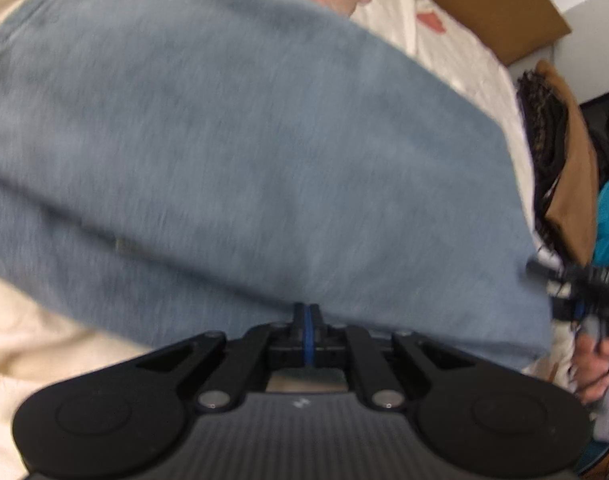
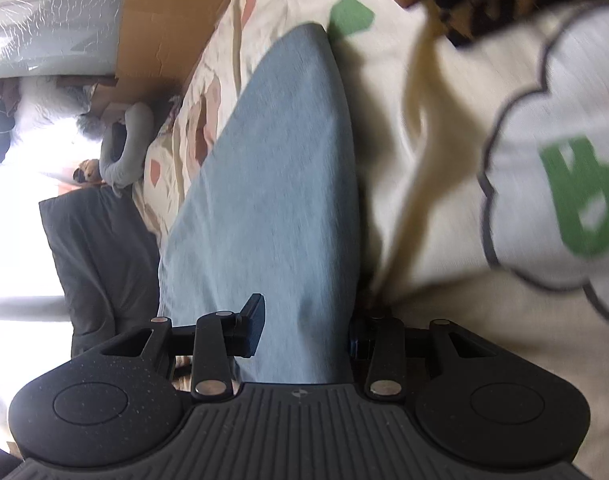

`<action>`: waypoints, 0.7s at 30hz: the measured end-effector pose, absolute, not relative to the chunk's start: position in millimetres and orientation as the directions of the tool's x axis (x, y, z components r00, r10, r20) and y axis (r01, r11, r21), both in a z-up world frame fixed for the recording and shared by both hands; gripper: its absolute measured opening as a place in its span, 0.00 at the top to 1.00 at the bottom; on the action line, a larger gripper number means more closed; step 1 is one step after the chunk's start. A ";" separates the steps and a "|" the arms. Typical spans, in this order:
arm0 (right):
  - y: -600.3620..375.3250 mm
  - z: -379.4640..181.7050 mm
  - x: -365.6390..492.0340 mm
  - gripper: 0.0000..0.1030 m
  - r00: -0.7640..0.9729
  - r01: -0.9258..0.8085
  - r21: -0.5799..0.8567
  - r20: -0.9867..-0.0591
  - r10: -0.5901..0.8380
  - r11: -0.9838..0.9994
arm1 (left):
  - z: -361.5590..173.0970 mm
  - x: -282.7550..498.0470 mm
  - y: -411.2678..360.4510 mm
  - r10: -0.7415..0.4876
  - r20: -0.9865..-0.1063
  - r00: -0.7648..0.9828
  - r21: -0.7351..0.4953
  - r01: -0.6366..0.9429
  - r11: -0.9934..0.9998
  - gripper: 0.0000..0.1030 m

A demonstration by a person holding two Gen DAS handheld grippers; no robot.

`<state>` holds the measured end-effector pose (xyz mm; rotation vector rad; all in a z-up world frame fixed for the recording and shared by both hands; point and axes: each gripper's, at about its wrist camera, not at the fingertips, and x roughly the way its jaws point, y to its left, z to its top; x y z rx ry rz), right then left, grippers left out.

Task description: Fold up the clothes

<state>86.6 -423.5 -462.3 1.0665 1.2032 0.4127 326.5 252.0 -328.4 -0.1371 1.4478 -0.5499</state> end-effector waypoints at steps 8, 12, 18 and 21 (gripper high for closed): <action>-424.5 -464.0 100.2 0.60 0.420 0.281 0.832 -0.555 0.718 0.479 | -301.0 321.3 259.3 -0.442 -0.897 -0.004 -0.421 0.310 0.853 0.99; -425.3 -467.2 104.6 0.60 0.435 0.289 0.831 -0.556 0.708 0.475 | -281.2 335.2 257.0 -0.456 -0.889 0.039 -0.418 0.333 0.845 0.99; -426.9 -472.1 110.9 0.64 0.441 0.303 0.826 -0.564 0.699 0.475 | -288.6 365.0 236.3 -0.442 -0.894 0.070 -0.394 0.345 0.852 0.98; -427.5 -471.8 112.4 0.78 0.429 0.293 0.818 -0.575 0.696 0.495 | -303.7 377.7 218.8 -0.423 -0.904 0.058 -0.377 0.355 0.856 0.98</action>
